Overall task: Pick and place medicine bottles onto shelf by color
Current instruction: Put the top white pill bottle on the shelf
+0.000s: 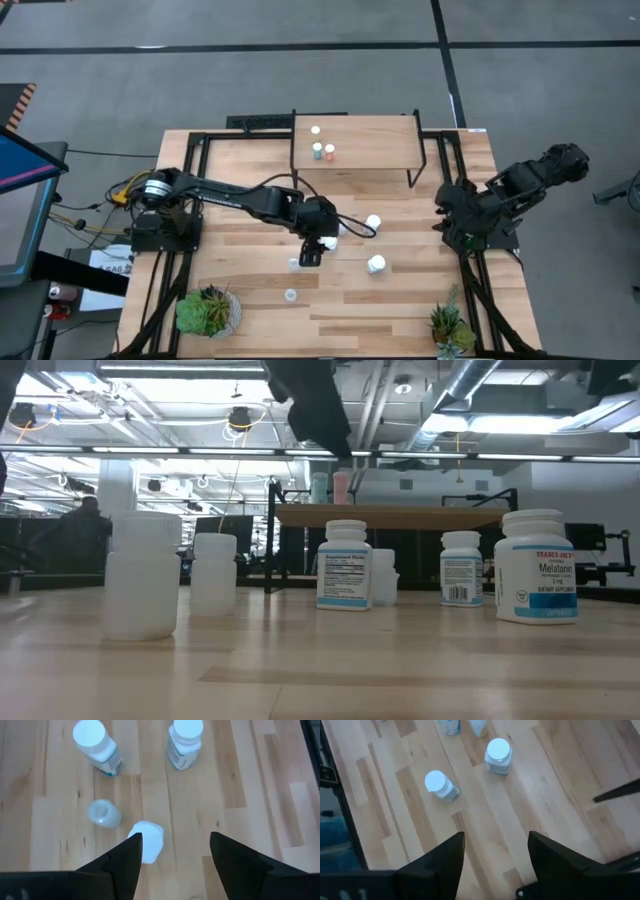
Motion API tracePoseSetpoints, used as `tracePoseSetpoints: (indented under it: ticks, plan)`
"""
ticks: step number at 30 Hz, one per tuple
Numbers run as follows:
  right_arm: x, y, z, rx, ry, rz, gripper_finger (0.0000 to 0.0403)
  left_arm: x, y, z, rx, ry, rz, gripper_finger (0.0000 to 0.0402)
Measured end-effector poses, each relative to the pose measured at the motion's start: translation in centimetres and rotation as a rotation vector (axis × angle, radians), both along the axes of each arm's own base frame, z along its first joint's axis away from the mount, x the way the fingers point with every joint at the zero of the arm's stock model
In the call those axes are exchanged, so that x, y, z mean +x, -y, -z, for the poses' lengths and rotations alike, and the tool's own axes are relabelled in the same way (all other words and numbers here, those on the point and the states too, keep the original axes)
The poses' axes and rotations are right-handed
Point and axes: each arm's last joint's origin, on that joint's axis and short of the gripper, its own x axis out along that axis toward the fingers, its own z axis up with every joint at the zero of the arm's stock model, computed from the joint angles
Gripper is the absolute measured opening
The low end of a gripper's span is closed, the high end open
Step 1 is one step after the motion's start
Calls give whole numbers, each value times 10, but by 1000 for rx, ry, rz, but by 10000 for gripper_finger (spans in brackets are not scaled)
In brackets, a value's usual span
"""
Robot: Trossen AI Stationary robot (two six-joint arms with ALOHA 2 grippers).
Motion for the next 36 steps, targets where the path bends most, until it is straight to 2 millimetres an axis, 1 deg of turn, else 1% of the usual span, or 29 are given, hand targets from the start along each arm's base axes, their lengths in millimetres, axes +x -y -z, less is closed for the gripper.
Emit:
tracePoseSetpoints:
  ticks: [2, 5, 9, 13, 17, 21, 26, 31, 36]
  plan:
    - [8, -3, 2, -53, 2, -65, 240, -4, -1, -7, -14, -20, -22, 218]
    - [25, -7, 4, -129, 18, -177, 240, -9, -3, -29, -24, 17, -35, 218]
    - [50, -6, 10, -165, 23, -245, 240, -21, -7, -50, -17, 25, -34, 218]
    - [73, -1, 23, -170, -70, -315, 240, -43, -15, -73, -6, 25, -38, 217]
    - [97, 5, 38, -132, -174, -370, 240, -69, -28, -92, 8, 14, -70, 217]
    - [125, 10, 42, -157, -226, -439, 240, -93, -40, -115, 37, 81, -101, 217]
    - [159, 13, 50, -205, -278, -545, 240, -113, -48, -131, 80, 136, -128, 217]
    - [181, 7, 71, -219, -410, -661, 240, -128, -50, -137, 97, 121, -123, 217]
    - [195, 2, 98, -176, -576, -606, 240, -142, -50, -139, 97, 74, -124, 217]
